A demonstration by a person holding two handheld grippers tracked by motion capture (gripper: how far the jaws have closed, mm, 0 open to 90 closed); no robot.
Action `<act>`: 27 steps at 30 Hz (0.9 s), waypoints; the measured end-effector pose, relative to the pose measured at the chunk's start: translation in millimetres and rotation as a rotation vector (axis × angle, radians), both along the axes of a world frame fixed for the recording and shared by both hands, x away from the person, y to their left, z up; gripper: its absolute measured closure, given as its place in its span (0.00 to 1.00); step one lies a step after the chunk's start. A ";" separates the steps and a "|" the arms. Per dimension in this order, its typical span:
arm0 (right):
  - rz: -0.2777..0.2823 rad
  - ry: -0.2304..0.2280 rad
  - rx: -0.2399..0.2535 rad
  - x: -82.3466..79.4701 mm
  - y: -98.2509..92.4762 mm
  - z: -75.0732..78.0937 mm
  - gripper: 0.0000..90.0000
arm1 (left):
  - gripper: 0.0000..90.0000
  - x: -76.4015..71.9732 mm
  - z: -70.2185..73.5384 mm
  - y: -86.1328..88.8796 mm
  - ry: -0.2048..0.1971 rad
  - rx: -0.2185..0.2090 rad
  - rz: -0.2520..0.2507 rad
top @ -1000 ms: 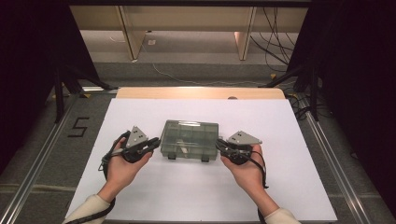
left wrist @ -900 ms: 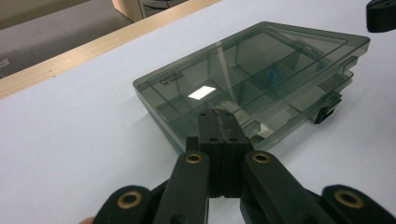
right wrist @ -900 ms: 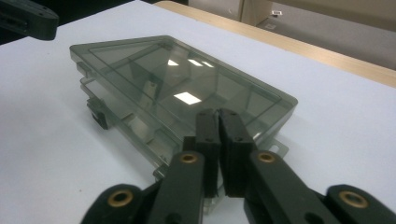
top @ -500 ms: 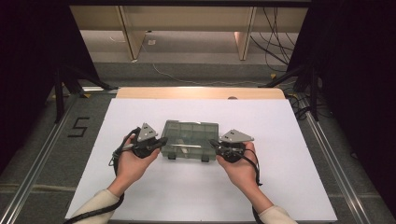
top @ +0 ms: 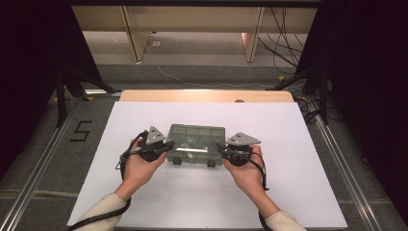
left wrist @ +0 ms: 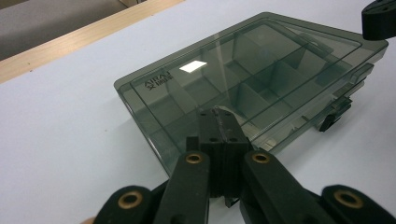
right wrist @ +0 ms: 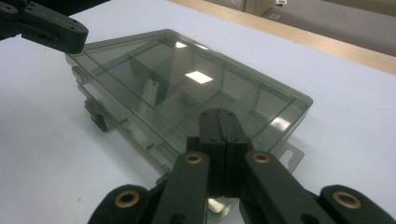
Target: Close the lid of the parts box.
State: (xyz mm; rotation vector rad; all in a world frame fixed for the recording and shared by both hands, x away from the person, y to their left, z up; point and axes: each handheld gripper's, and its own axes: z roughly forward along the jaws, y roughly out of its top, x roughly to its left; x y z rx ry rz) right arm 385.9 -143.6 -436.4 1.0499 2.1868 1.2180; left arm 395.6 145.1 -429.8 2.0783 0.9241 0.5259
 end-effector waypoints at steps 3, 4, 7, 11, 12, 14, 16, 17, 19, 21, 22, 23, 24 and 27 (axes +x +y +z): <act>-0.002 0.006 0.001 0.7 0.2 -1.1 1.00 | 1.00 -0.5 -0.8 -0.3 0.003 -0.003 0.011; 0.001 0.007 0.003 1.0 0.2 -1.4 1.00 | 1.00 -0.3 -1.2 -0.2 0.003 -0.003 0.008; -0.003 0.012 -0.003 0.9 -0.2 -1.5 1.00 | 1.00 -0.1 -2.4 -0.4 0.004 -0.006 0.005; -0.007 0.015 -0.001 1.2 0.0 -2.2 1.00 | 1.00 -0.4 -4.5 -3.0 0.005 -0.029 0.023; -0.008 0.021 0.000 1.1 0.1 -2.1 1.00 | 1.00 -0.2 -4.8 -3.1 0.012 -0.032 0.019; -0.004 0.015 -0.006 2.0 -0.2 -2.9 1.00 | 1.00 -0.1 -5.5 -3.7 0.005 -0.031 0.025; 0.002 0.020 0.002 2.3 0.5 -3.7 1.00 | 1.00 0.1 -4.3 -1.4 0.013 0.004 0.001; -0.002 0.016 -0.009 2.3 0.0 -3.8 1.00 | 1.00 0.1 -6.1 -3.1 0.006 -0.025 0.008; -0.004 0.015 -0.009 2.5 0.3 -4.6 1.00 | 1.00 -0.3 -6.3 -3.7 0.014 -0.029 0.012; -0.007 0.026 -0.007 2.3 0.5 -4.6 1.00 | 1.00 -0.9 -7.1 -4.8 0.005 -0.030 0.023; -0.007 0.027 -0.009 2.4 0.5 -4.8 1.00 | 1.00 -1.0 -6.8 -4.7 0.011 -0.022 0.018; -0.007 0.029 -0.010 2.2 0.5 -4.8 1.00 | 1.00 -0.5 -7.1 -4.1 0.011 -0.015 0.008; -0.008 0.026 -0.007 2.5 0.8 -5.2 1.00 | 1.00 -0.5 -6.2 -2.7 0.022 0.007 -0.009; -0.004 0.037 -0.014 2.8 0.6 -5.4 1.00 | 1.00 -1.0 -9.1 -6.4 0.009 -0.020 0.019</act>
